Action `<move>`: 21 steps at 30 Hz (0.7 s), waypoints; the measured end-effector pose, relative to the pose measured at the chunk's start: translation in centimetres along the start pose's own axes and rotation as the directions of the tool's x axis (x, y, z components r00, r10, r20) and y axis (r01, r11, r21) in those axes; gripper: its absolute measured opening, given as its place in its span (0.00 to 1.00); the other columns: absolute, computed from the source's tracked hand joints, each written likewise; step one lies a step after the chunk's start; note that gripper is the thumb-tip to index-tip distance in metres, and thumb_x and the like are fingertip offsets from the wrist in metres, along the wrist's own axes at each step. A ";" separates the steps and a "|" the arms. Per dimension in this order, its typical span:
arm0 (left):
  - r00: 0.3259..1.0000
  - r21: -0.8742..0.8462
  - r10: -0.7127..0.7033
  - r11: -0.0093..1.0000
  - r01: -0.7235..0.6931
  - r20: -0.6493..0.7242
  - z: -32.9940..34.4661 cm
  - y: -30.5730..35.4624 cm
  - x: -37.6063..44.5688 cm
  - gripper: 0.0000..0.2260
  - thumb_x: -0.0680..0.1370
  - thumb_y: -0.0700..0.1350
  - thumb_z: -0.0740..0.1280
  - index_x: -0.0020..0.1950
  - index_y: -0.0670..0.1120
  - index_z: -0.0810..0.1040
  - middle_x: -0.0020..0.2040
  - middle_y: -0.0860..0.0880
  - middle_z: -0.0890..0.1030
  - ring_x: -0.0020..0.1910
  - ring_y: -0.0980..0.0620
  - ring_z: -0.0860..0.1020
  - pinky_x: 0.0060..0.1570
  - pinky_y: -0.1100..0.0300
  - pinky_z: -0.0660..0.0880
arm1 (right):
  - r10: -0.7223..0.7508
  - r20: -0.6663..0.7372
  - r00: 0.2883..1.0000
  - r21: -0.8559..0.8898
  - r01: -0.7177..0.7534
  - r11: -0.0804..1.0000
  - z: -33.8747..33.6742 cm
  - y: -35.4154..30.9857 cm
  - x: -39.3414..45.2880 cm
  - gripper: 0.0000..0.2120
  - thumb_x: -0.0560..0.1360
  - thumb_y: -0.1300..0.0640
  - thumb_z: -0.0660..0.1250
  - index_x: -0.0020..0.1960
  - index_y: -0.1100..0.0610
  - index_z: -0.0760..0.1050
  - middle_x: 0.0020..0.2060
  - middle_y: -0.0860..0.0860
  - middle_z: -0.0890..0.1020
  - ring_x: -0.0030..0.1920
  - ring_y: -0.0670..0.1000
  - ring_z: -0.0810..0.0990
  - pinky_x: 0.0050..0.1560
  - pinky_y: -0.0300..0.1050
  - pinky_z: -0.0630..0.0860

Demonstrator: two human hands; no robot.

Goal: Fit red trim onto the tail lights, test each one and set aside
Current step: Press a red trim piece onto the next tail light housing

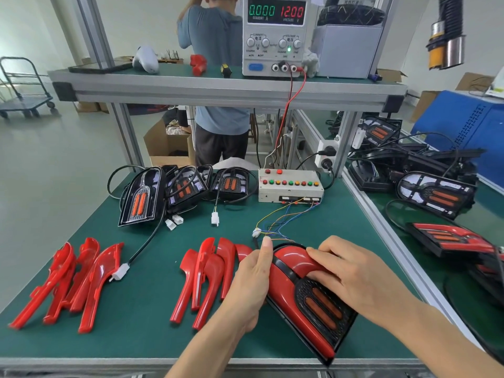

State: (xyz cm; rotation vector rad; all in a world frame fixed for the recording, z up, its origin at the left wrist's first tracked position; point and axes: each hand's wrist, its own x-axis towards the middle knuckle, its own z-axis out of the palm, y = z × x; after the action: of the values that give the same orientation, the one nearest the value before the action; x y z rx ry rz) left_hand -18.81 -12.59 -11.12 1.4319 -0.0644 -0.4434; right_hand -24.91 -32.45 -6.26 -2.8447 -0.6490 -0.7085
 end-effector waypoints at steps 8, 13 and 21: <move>0.997 -0.025 -0.073 0.997 0.073 0.010 0.0 0.2 0.0 0.32 0.79 0.72 0.52 0.55 0.50 0.84 0.51 0.47 0.88 0.52 0.49 0.86 0.60 0.45 0.80 | 0.015 0.001 1.000 0.015 -0.015 1.000 -0.3 -0.6 0.4 0.19 0.78 0.46 0.64 0.59 0.58 0.83 0.43 0.48 0.78 0.37 0.49 0.78 0.37 0.45 0.80; 0.997 -0.014 -0.067 0.998 0.066 -0.025 -0.1 0.2 0.0 0.33 0.78 0.73 0.52 0.57 0.49 0.83 0.50 0.46 0.87 0.50 0.48 0.85 0.58 0.47 0.80 | 0.007 0.016 1.000 -0.025 -0.007 1.000 -0.4 -0.8 0.3 0.16 0.74 0.51 0.74 0.57 0.59 0.83 0.42 0.49 0.78 0.36 0.51 0.79 0.35 0.47 0.80; 0.997 -0.019 -0.072 0.997 0.072 -0.004 0.0 0.1 -0.1 0.33 0.77 0.74 0.54 0.56 0.48 0.83 0.49 0.45 0.87 0.45 0.50 0.83 0.56 0.48 0.80 | 0.013 0.028 1.000 -0.088 -0.011 0.996 -0.4 -1.1 0.1 0.15 0.71 0.52 0.79 0.55 0.57 0.83 0.41 0.48 0.77 0.34 0.50 0.77 0.34 0.45 0.80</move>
State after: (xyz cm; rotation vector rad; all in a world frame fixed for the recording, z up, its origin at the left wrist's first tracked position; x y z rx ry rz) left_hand -18.85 -12.52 -10.98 1.4200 -0.0050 -0.4985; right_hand -25.52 -31.58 -5.82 -2.9412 -0.6188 -0.7136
